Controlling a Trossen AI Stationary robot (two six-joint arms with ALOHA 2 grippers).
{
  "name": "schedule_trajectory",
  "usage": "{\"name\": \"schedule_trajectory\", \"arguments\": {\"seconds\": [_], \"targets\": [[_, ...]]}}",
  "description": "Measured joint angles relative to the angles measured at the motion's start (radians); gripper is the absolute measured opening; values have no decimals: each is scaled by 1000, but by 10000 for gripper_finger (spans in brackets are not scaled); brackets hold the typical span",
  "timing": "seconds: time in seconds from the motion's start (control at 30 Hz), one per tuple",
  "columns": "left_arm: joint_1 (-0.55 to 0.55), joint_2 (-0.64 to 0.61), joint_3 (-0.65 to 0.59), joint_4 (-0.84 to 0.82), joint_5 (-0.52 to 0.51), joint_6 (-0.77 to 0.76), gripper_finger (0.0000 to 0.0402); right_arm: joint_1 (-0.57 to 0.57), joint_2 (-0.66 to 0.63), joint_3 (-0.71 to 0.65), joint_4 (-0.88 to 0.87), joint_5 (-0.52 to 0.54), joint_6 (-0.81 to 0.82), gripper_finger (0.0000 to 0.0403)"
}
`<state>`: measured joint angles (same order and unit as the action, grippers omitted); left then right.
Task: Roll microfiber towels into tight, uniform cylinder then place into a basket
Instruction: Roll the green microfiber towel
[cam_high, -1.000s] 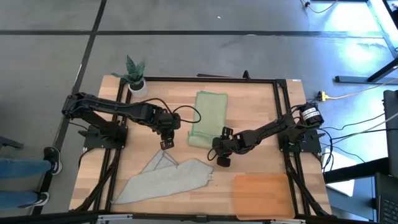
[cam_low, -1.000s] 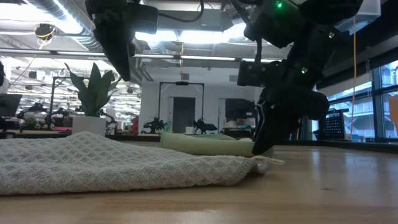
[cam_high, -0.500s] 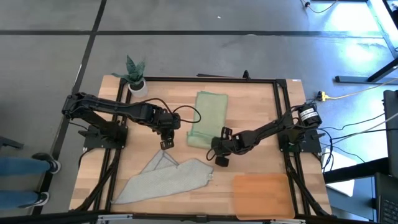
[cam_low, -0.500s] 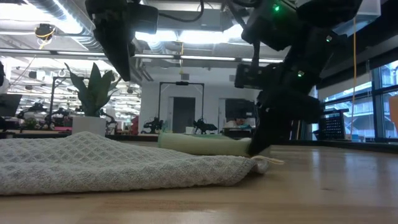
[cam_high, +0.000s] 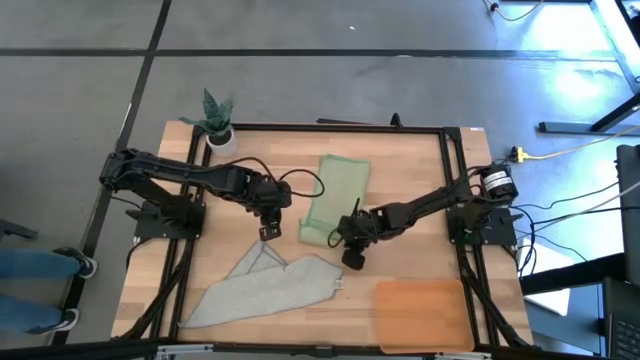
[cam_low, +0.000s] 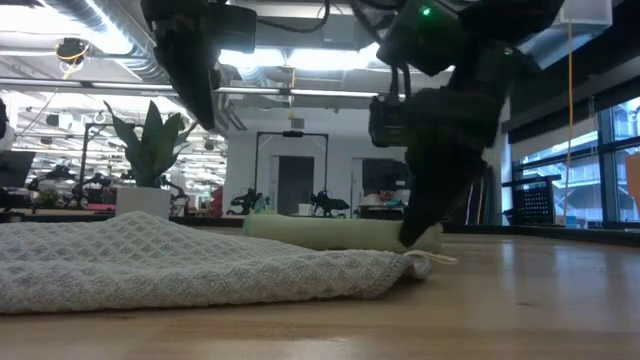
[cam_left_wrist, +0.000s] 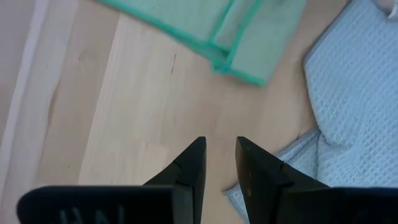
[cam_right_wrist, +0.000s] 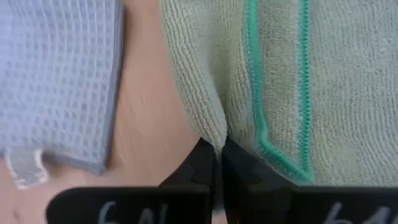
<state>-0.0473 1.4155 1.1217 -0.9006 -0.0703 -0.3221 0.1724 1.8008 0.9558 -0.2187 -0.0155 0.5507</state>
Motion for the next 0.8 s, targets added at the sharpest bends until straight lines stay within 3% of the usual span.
{"name": "schedule_trajectory", "arguments": {"seconds": [0.13,0.43,0.67,0.8], "targets": [[-23,0,0,15,0,68,78,-43,0,8,3,-70,31,8],[-53,0,0,22,0,70,78,-128,-2,13,42,-214,47,8],[-73,0,0,24,-71,90,78,-207,-2,14,45,-400,84,8],[-87,0,0,44,-78,90,78,-235,-2,14,60,-439,100,8]]}}
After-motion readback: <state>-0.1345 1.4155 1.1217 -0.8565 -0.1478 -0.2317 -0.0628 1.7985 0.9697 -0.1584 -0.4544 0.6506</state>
